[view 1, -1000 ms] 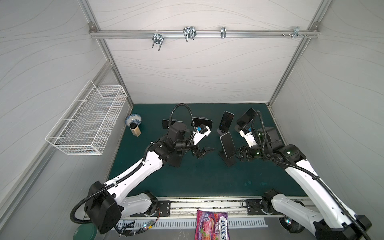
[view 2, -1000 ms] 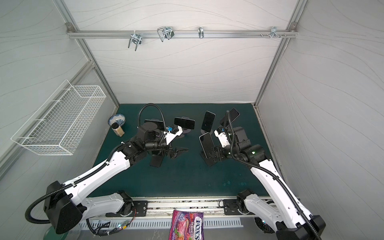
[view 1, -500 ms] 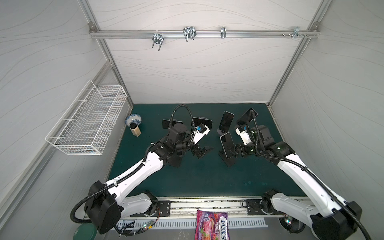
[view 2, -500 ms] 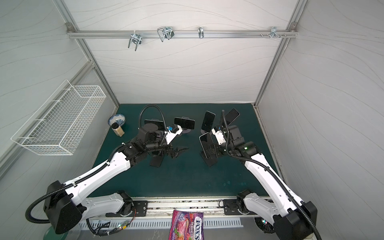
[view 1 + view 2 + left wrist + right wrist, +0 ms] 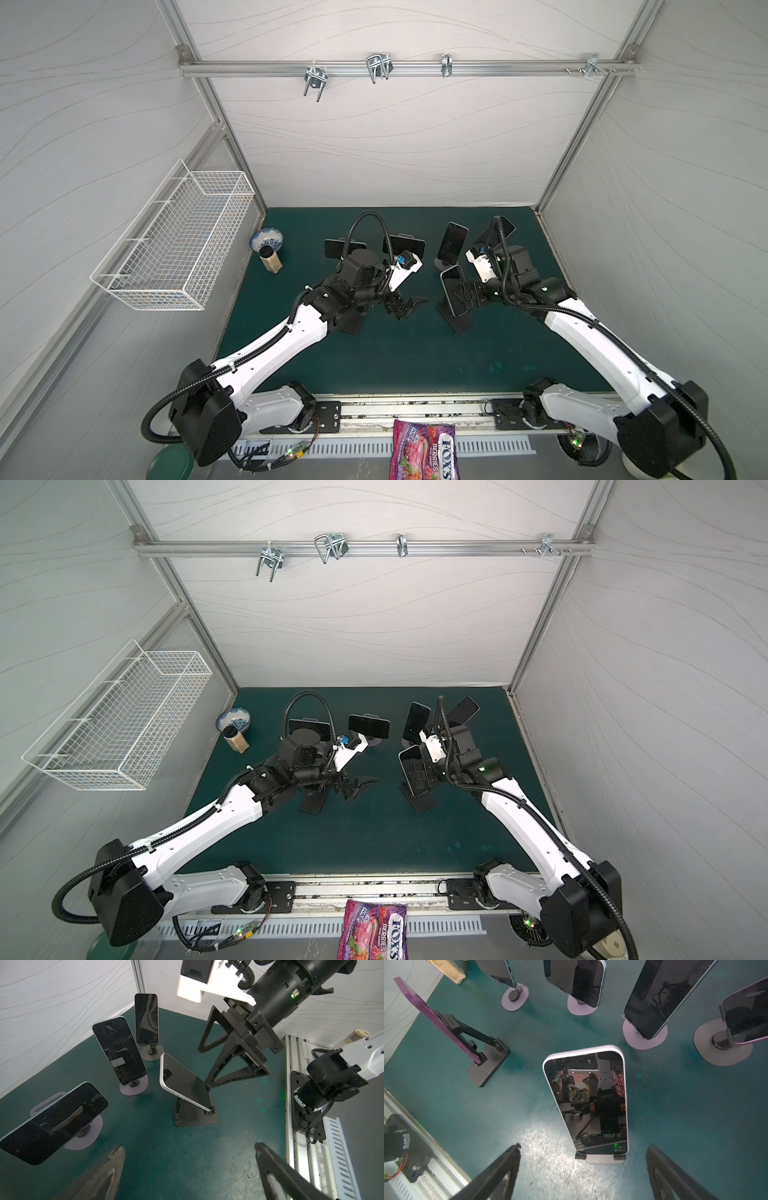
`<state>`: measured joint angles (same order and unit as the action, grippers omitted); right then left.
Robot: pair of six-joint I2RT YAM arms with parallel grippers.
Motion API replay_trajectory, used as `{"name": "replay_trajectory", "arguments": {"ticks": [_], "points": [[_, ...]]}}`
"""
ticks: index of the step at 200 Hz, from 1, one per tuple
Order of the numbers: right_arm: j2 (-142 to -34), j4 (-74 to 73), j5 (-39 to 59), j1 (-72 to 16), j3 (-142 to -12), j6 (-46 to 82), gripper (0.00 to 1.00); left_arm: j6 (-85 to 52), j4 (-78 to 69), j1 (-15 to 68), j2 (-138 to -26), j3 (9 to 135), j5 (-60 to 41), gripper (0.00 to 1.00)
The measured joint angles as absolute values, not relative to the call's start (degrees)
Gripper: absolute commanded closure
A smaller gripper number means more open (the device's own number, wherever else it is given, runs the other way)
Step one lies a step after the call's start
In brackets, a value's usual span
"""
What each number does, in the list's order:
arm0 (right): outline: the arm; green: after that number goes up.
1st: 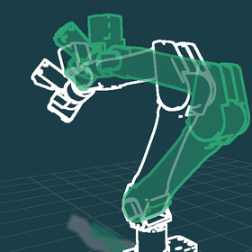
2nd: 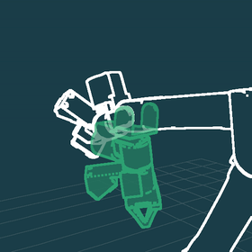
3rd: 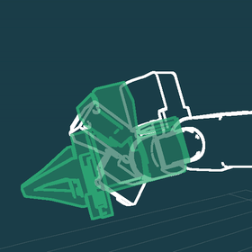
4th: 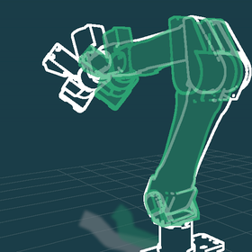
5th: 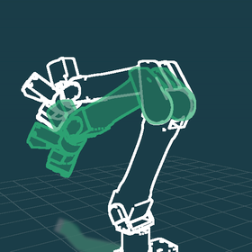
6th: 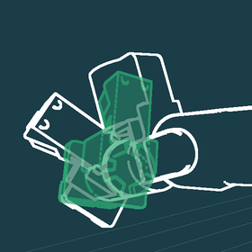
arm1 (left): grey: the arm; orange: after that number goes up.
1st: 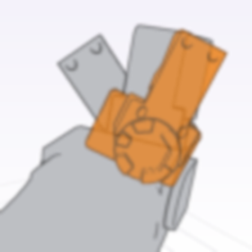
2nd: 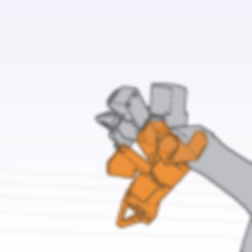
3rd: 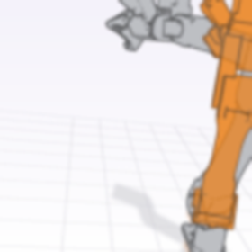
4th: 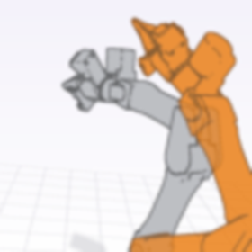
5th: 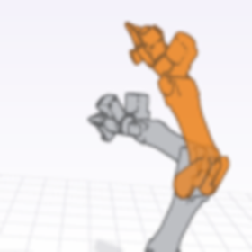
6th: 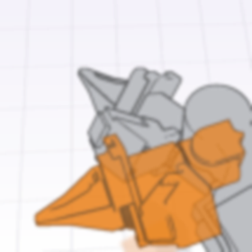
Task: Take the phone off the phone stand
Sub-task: 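Lower the right gripper over the white-framed phone while the left gripper hovers nearby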
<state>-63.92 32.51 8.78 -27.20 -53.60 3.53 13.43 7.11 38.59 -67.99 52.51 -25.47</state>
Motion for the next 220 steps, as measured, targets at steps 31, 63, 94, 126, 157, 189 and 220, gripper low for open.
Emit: {"name": "replay_trajectory", "arguments": {"ticks": [31,63,94,126,157,189,220], "points": [[-64.9,30.8,8.3,-27.6,-53.2,2.9,0.04,13.4,7.2,39.2,-68.4,52.5,-24.7,0.01],[-66.1,29.6,7.6,-27.9,-52.8,1.9,0.04,13.6,8.6,39.9,-69.1,52.5,-24.4,0.01],[-67.2,28.6,7.2,-28.2,-52.8,1.4,0.04,14.0,9.6,40.4,-69.3,52.6,-24.3,0.01],[-67.9,28.0,6.4,-28.7,-52.8,0.6,0.03,14.3,9.9,40.8,-69.5,52.6,-24.4,0.01],[-68.1,27.3,6.3,-29.2,-52.8,0.0,0.03,14.7,10.6,41.4,-69.6,52.6,-24.4,0.01],[-68.7,26.9,6.1,-29.8,-52.8,-0.6,0.03,14.8,10.6,41.8,-69.6,52.7,-24.6,0.01],[-69.8,26.5,5.9,-30.1,-52.8,-1.0,0.03,14.7,10.6,41.8,-69.7,52.7,-25.0,0.01]]}}
